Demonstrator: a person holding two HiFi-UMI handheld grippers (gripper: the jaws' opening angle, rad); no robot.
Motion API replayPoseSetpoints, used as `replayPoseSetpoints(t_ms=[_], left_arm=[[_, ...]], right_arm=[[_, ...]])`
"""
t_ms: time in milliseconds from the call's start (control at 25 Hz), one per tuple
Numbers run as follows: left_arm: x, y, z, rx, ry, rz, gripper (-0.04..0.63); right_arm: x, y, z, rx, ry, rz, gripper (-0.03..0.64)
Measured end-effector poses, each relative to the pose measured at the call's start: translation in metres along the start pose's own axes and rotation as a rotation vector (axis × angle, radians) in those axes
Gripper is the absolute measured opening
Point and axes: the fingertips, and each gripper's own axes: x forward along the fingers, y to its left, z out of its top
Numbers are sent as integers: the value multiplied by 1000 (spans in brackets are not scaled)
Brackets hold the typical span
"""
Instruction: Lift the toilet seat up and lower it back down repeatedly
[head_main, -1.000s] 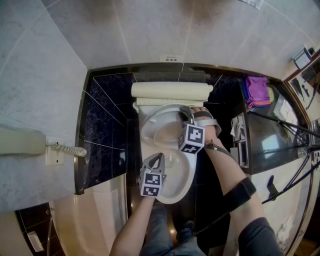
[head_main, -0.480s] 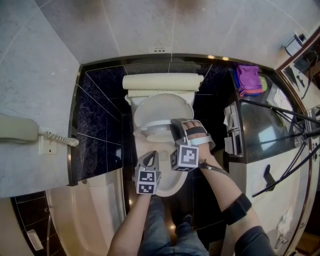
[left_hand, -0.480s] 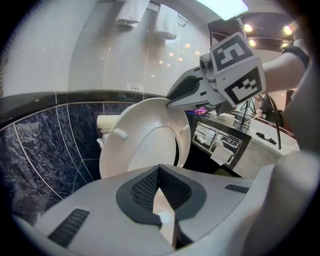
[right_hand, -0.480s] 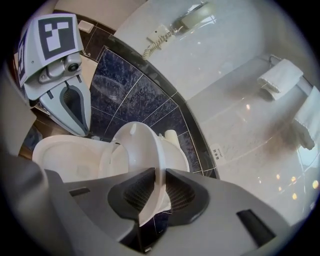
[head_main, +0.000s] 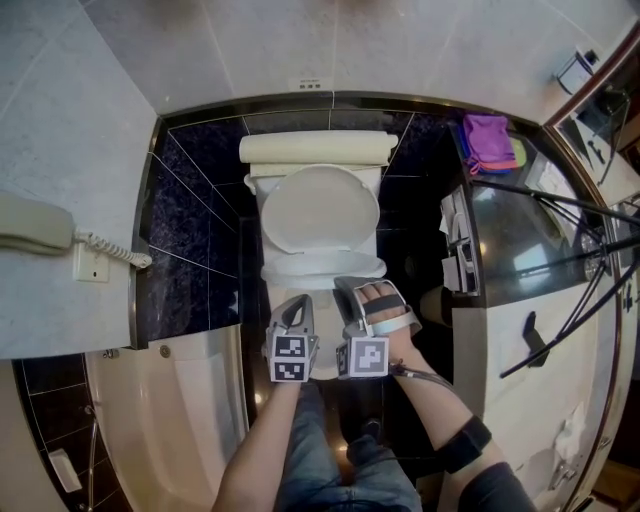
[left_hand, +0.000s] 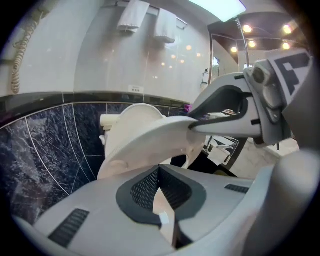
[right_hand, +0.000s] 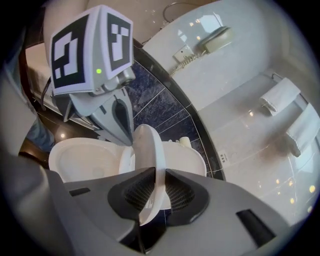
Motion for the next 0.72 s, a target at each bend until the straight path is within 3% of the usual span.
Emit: replayPoseSetpoints(t_ms=[200, 720], left_arm=[[-14, -12, -21, -27, 8, 8, -8], [-34, -30, -107, -58, 62, 34, -8]], right_arm=[[-24, 60, 1, -13, 3, 34, 91], [-63, 146, 3, -10, -22, 133, 89]])
